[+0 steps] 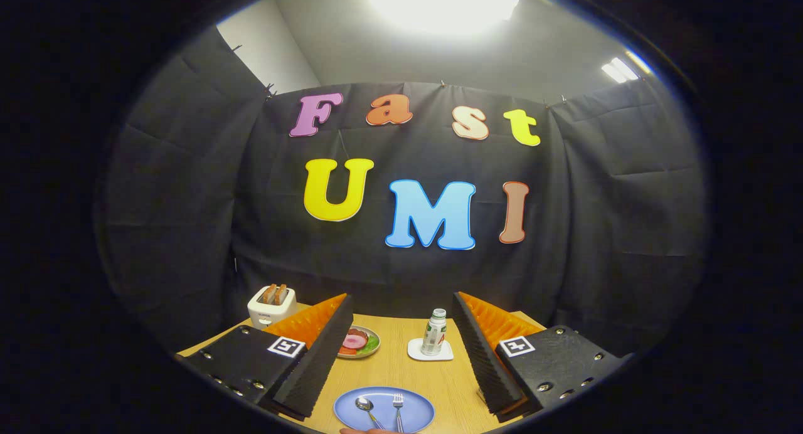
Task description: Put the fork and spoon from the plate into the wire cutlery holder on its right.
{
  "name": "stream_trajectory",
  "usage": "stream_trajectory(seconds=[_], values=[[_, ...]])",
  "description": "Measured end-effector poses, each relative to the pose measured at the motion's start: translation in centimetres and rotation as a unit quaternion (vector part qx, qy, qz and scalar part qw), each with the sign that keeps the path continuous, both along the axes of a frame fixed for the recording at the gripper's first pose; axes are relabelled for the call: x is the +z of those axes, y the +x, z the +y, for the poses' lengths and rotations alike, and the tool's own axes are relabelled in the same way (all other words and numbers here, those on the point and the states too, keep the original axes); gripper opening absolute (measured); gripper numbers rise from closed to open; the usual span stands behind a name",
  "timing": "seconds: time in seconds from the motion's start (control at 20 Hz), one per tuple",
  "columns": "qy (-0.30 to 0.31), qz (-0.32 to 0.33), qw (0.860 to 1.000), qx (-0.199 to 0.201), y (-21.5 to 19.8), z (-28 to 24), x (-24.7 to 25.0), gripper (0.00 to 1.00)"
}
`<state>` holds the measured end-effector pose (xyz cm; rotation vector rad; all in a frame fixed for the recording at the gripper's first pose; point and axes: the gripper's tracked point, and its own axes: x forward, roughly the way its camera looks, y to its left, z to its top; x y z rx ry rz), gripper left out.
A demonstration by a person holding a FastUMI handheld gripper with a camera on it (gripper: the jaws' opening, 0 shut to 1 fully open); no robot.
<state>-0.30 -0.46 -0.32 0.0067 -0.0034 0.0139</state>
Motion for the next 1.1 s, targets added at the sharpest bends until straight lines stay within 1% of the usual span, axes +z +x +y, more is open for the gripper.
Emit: stream_trajectory(seconds=[0.4,0.5,0.7,0.95,1.1], values=[[-0.001,-0.001,1.000,0.007,0.3,-0.3,-0.3,0.97],[-0.013,0.005,1.000,-0.002,0.8,-1.2,-0.8,0.97],[-0.013,0.017,1.000,-0.005,1.7,-2.0,-2.0,0.97],[-0.008,0.051,0.999,-0.001,2.6,-2.3,-5.5,0.97],[-0.018,0.068,0.998,0.004,3.0,-2.4,-7.4,0.97]])
